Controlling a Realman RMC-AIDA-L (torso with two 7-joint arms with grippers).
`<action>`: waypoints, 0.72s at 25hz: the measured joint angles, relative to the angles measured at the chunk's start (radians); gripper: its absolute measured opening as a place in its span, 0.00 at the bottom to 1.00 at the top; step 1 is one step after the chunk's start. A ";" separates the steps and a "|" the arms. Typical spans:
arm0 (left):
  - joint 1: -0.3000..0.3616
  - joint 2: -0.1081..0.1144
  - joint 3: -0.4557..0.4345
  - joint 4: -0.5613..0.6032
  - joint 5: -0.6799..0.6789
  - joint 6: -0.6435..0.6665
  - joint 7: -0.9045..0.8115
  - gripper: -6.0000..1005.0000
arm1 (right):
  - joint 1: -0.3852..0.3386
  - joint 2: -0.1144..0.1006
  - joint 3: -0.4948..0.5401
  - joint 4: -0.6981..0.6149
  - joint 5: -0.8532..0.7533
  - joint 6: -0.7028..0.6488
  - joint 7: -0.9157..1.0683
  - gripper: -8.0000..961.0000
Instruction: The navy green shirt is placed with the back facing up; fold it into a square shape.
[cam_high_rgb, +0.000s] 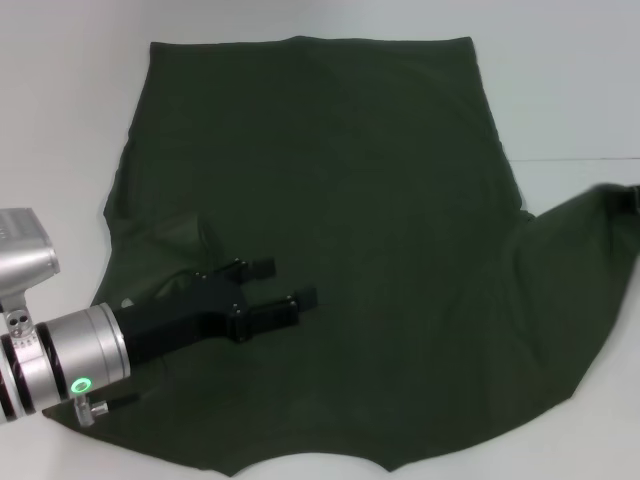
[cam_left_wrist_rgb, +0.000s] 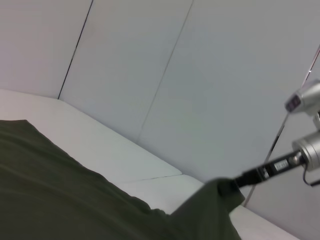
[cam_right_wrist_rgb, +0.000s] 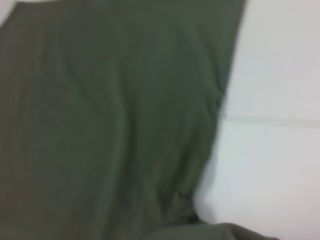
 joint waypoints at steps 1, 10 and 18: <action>0.000 0.000 0.000 0.000 0.000 0.003 -0.003 0.90 | 0.012 0.002 -0.002 -0.005 0.004 -0.008 -0.016 0.08; 0.008 0.005 -0.015 0.013 0.000 0.033 -0.026 0.90 | 0.192 0.064 -0.152 0.059 -0.003 0.007 0.021 0.11; 0.027 0.007 -0.049 0.026 0.000 0.054 -0.026 0.90 | 0.348 0.161 -0.333 0.180 -0.045 0.133 0.141 0.14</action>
